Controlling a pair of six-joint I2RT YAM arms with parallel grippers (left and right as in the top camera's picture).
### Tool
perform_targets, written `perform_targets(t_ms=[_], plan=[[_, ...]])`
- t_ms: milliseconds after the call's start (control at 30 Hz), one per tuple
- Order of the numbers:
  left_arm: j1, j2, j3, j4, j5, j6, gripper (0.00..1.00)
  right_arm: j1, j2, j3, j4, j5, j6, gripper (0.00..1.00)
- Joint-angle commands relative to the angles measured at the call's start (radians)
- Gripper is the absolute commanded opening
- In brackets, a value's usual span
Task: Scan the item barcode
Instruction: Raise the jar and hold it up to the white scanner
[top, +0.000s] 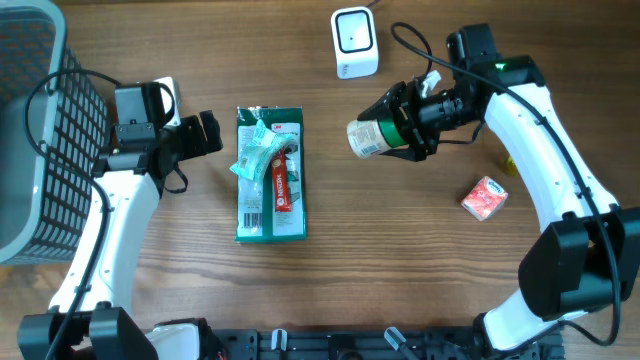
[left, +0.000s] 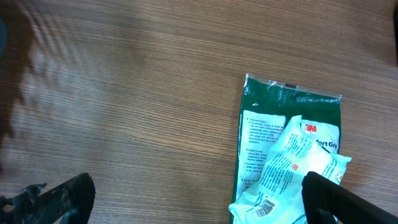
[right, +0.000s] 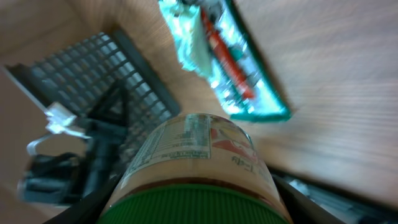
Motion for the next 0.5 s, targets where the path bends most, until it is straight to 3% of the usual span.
perform_targets(t_ms=[0,67,100,133,167,267,333,400,467], plan=[[-0.003,-0.014,0.015,0.002,0.005,0.023,1.0,-0.002,-0.01,0.015,0.012,-0.113,0.232,0.1],[-0.003,-0.014,0.015,0.002,0.005,0.023,1.0,-0.002,-0.01,0.015,0.04,-0.098,0.308,0.22],[-0.003,-0.014,0.015,0.002,0.005,0.023,1.0,-0.002,-0.01,0.014,0.078,-0.068,0.336,0.23],[-0.003,-0.014,0.015,0.002,0.005,0.023,1.0,-0.002,-0.01,0.015,0.13,-0.006,0.353,0.19],[-0.003,-0.014,0.015,0.002,0.005,0.023,1.0,-0.002,-0.01,0.015,0.182,0.145,0.339,0.04],[-0.003,-0.014,0.015,0.002,0.005,0.023,1.0,0.01,-0.01,0.014,0.169,0.549,0.268,0.04],[-0.003,-0.014,0.015,0.002,0.005,0.023,1.0,0.016,-0.011,0.015,0.18,0.754,0.052,0.04],[-0.003,-0.014,0.015,0.003,0.005,0.023,1.0,0.008,-0.018,0.025,0.274,0.595,-0.364,0.04],[-0.003,-0.014,0.015,0.002,0.005,0.023,1.0,0.002,-0.017,0.138,0.21,0.534,-0.438,0.04]])
